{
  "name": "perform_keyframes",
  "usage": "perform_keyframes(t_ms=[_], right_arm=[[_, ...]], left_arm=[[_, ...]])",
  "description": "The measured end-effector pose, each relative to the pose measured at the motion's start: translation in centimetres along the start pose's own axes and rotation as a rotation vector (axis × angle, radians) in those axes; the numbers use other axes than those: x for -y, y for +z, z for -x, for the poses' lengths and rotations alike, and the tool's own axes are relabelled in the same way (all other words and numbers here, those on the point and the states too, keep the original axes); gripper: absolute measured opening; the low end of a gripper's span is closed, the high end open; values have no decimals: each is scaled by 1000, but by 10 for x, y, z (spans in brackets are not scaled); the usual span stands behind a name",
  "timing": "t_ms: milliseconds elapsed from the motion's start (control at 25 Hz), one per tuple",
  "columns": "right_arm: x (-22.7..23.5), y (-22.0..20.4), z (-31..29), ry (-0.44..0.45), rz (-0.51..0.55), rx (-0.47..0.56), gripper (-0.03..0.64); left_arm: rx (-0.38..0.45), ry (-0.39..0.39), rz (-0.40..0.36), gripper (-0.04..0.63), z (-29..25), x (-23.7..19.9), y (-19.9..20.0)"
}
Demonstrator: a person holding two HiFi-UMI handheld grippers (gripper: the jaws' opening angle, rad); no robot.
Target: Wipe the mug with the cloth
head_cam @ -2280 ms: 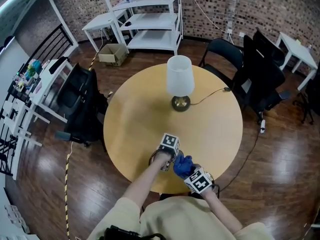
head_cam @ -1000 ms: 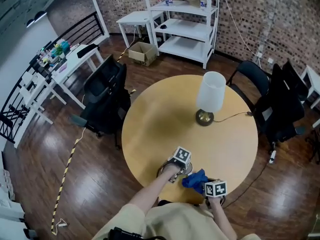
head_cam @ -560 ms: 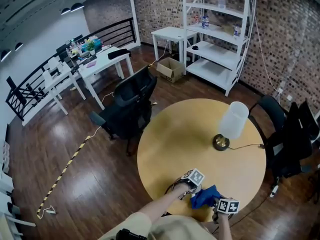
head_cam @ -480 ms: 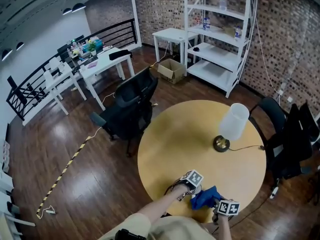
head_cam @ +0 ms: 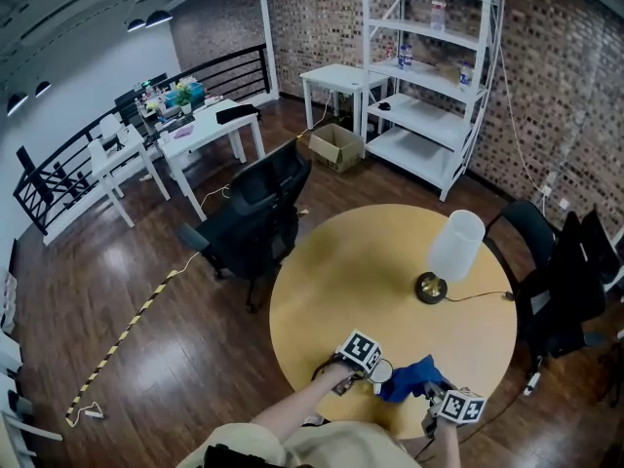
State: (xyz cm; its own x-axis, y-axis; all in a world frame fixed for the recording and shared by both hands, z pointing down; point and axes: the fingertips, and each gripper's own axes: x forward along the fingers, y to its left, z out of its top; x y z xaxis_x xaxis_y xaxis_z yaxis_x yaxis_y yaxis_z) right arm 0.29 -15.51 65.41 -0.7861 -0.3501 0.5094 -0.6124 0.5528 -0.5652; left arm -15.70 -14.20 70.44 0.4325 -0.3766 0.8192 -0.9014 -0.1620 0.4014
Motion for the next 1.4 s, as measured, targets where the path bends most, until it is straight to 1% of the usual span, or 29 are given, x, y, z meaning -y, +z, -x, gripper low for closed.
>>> perform_keyframes(t_ms=[160,280,440,520,600,760,840,920,1000,1080,1160,1280,1400], right_arm=[[-21,43,23,21,31,97,32],[-36,69,35,42,48,169,32],[-61,105,45,67,121,257,32],[-77,122,51,79,151,305,32],[-89,138,55,81,194,355,32],[-116,171,61,26,313,450,32],[-133,185,65,-2,377,506,32],[-150,196,69,-31,435,562,32],[-163,206,70,-81,495,603,32],[-173,213,69,-122,536,625,32],[-183,217,70,-128,547,639,32],[-192,216,71,-124,548,650,32],[-197,213,70,-116,543,654,32]], left_arm=[[140,14,15,137,37,-7,28],[253,5,34,135,68,-7,50],[401,-10,26,129,110,-1,82],[485,-7,10,127,134,5,98],[581,15,-13,127,163,11,114],[800,83,-66,140,222,23,140],[902,117,-114,167,248,33,146],[982,158,-174,213,268,44,148],[1029,199,-221,249,282,49,149],[1045,231,-243,269,292,50,147],[1051,246,-248,273,300,48,145],[1065,245,-242,273,309,47,142],[1080,249,-254,273,315,50,142]])
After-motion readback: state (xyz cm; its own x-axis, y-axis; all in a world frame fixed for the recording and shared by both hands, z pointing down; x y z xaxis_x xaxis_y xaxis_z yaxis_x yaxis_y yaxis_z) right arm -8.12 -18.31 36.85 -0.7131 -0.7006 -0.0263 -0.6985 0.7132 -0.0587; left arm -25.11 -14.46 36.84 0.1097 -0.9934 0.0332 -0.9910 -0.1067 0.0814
